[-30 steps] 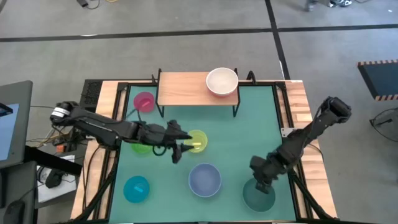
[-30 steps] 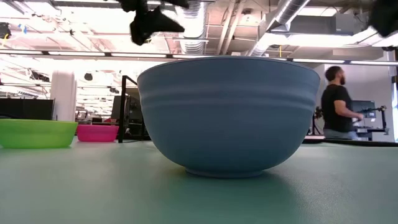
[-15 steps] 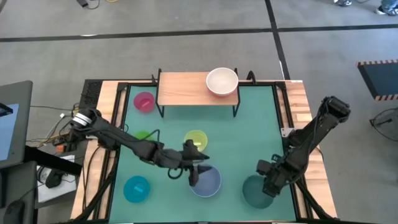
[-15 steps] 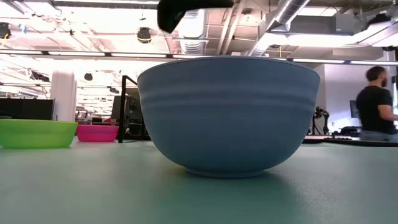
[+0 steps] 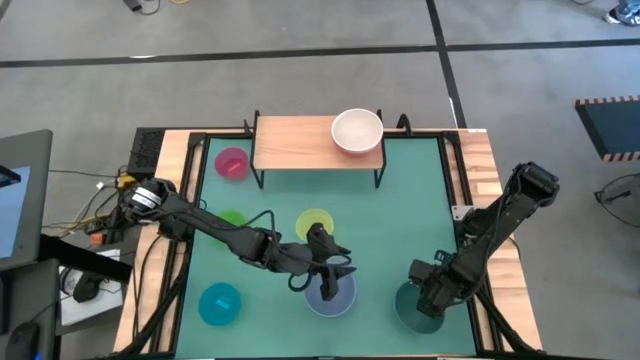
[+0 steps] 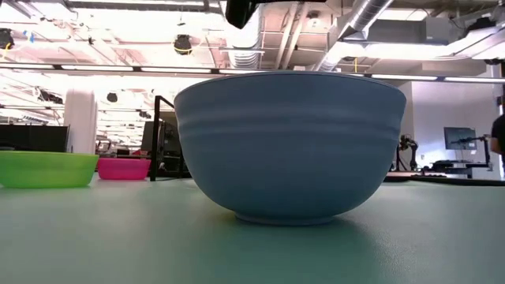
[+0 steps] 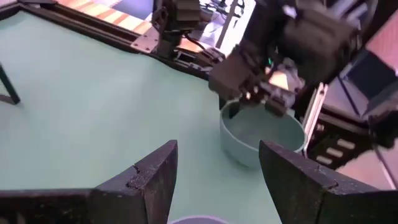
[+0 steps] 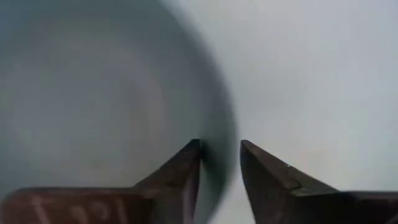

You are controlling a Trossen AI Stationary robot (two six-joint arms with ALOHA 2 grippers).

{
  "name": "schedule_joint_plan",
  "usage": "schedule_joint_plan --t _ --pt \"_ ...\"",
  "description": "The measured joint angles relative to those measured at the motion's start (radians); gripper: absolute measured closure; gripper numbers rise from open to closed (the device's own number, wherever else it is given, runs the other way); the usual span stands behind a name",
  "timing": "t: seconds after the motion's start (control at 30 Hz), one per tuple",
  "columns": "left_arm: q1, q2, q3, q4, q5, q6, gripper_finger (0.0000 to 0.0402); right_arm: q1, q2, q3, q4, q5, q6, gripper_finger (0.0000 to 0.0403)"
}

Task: Place and stack bowls onto a shelf
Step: Stack the green bowl on the white bowl on the shelf

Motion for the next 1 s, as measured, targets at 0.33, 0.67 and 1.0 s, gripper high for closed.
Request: schedule_joint_plan --t 0.33,0.67,1.0 --pt "0.002 0.000 0.000 -0.007 -0.018 -0.098 0.0191 0.001 0.020 0.111 -0.091 0.108 0.031 0.0379" --pt "0.012 0.000 0.000 0.061 -0.021 -0.057 0.0191 -0.085 -0.007 0.346 -0.428 0.370 -0.066 0.0378" --pt "0.065 -0.001 0.091 0.004 -0.024 0.064 0.0192 -0.255 -0.008 0.517 -0.427 0.501 -0.252 0.0375"
